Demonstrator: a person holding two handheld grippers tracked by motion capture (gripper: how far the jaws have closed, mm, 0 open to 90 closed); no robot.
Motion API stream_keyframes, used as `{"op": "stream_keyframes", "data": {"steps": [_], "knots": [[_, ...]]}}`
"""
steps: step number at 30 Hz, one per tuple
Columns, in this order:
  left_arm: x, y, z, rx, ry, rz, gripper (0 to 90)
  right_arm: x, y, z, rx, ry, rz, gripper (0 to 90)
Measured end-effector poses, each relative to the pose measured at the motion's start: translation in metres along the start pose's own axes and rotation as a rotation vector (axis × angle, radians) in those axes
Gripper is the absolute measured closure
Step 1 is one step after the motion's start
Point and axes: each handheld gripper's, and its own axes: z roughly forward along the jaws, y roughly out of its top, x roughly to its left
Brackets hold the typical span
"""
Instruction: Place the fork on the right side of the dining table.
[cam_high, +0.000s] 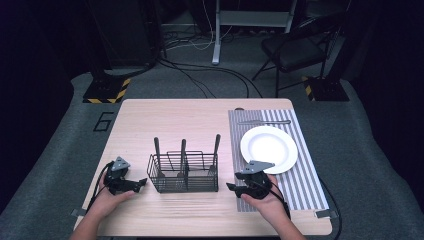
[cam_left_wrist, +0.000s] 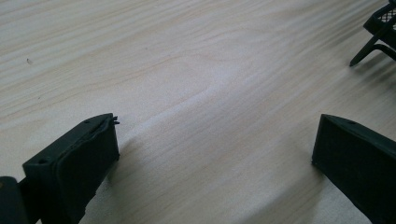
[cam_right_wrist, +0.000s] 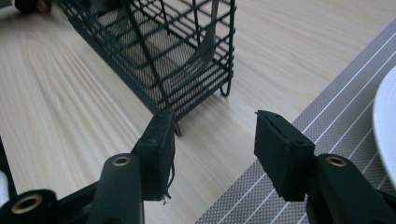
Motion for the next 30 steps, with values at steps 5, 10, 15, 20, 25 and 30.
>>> {"op": "stream_keyframes", "data": {"steps": [5, 10, 15, 20, 25, 30], "knots": [[0.000, 0.000, 0.000, 0.000, 0.000, 0.000, 0.1, -0.004, 0.014, -0.008, -0.026, 0.002, 0.012, 47.8], [0.000, 0.000, 0.000, 0.000, 0.000, 0.000, 0.1, -0.007, 0.023, -0.014, -0.043, -0.003, 0.000, 47.8], [0.000, 0.000, 0.000, 0.000, 0.000, 0.000, 0.1, -0.009, 0.035, -0.019, -0.058, -0.006, -0.012, 48.3], [0.000, 0.000, 0.000, 0.000, 0.000, 0.000, 0.1, -0.009, 0.046, -0.023, -0.082, -0.001, -0.016, 48.4], [0.000, 0.000, 0.000, 0.000, 0.000, 0.000, 0.1, -0.011, 0.054, -0.023, -0.080, -0.005, -0.017, 48.5], [0.000, 0.000, 0.000, 0.000, 0.000, 0.000, 0.1, -0.013, 0.060, -0.024, -0.082, -0.002, -0.015, 48.5]]}}
